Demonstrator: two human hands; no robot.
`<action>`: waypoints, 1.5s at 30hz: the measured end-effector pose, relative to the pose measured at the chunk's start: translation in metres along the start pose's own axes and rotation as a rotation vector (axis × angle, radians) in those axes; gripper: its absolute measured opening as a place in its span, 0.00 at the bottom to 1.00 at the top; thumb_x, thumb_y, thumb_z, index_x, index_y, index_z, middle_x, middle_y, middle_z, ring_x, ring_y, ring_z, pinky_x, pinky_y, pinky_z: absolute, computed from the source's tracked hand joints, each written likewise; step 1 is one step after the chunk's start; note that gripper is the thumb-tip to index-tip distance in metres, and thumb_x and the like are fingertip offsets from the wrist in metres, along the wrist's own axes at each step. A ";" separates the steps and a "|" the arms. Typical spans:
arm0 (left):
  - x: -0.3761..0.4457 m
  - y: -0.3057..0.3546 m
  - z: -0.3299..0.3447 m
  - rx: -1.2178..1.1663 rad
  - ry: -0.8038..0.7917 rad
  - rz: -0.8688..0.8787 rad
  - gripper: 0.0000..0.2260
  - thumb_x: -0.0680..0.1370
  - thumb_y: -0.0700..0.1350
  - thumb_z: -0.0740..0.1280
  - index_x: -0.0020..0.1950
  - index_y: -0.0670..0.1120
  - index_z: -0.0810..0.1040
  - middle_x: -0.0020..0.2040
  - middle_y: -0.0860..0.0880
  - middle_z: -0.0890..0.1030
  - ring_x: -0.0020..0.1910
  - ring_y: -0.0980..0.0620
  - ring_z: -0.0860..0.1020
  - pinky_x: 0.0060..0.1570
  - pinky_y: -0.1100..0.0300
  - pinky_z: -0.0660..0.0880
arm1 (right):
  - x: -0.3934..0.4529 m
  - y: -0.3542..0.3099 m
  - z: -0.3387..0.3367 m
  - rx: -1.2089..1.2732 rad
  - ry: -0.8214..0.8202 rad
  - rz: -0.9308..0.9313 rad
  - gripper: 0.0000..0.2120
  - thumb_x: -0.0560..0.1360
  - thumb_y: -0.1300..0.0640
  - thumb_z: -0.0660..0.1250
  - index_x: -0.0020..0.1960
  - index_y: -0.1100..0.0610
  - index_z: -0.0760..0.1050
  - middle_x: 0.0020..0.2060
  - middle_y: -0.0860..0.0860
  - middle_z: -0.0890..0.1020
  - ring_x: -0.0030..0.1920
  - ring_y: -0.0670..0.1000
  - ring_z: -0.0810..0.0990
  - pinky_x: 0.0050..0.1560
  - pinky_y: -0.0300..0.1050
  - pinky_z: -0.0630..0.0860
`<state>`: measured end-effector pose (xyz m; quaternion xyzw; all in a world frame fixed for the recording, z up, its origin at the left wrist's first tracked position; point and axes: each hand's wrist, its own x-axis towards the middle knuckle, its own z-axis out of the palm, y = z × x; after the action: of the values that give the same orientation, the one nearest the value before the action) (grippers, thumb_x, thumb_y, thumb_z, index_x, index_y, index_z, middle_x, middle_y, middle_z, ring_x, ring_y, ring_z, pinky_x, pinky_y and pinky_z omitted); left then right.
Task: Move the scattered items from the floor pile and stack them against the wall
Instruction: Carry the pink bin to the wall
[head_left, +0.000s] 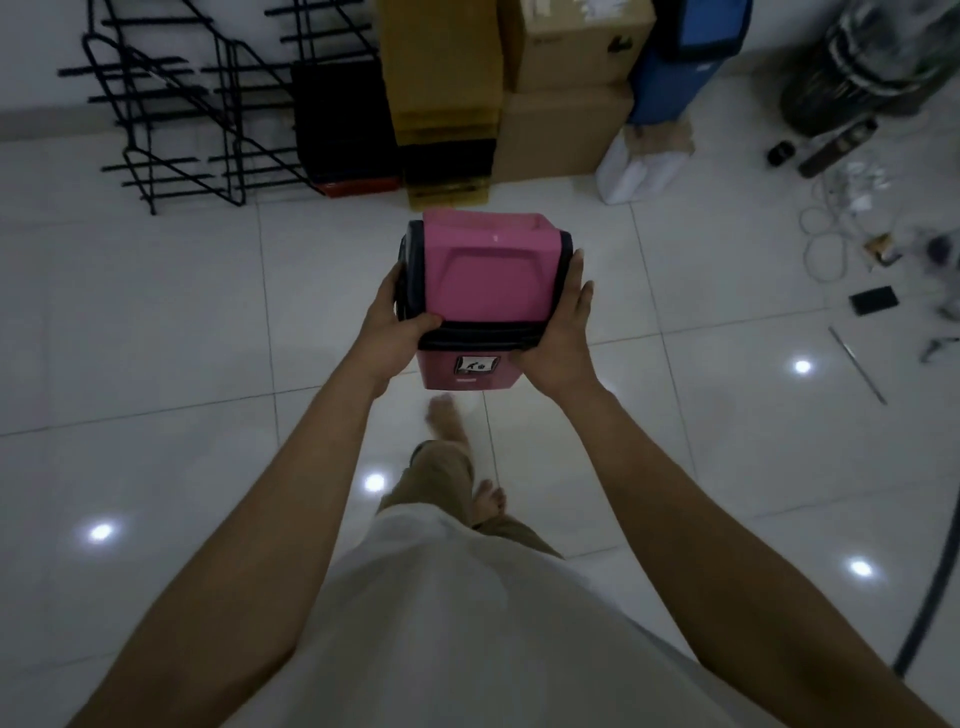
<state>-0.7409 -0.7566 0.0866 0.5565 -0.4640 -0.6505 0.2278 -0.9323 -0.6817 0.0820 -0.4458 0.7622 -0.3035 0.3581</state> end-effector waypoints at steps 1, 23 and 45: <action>0.016 0.004 0.005 -0.003 0.010 -0.011 0.37 0.75 0.37 0.70 0.79 0.51 0.54 0.74 0.50 0.65 0.67 0.51 0.69 0.66 0.48 0.71 | 0.018 0.003 -0.005 0.002 -0.014 0.001 0.61 0.68 0.48 0.76 0.77 0.57 0.30 0.78 0.60 0.38 0.77 0.59 0.40 0.57 0.26 0.44; 0.297 0.101 0.182 -0.005 0.083 -0.082 0.39 0.75 0.40 0.72 0.79 0.51 0.53 0.73 0.51 0.64 0.64 0.59 0.66 0.65 0.55 0.71 | 0.337 0.104 -0.148 0.034 -0.115 -0.025 0.60 0.67 0.59 0.77 0.78 0.57 0.31 0.78 0.59 0.46 0.77 0.62 0.44 0.63 0.41 0.55; 0.671 -0.129 0.338 -0.043 0.171 0.149 0.35 0.73 0.44 0.75 0.75 0.50 0.60 0.65 0.56 0.68 0.64 0.60 0.68 0.67 0.52 0.70 | 0.677 0.449 -0.064 0.048 0.019 -0.316 0.56 0.68 0.36 0.70 0.79 0.51 0.35 0.76 0.59 0.57 0.74 0.60 0.61 0.70 0.62 0.66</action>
<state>-1.2149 -1.1238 -0.3852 0.5689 -0.4689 -0.5916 0.3263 -1.4264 -1.0925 -0.4196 -0.5484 0.6787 -0.3782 0.3092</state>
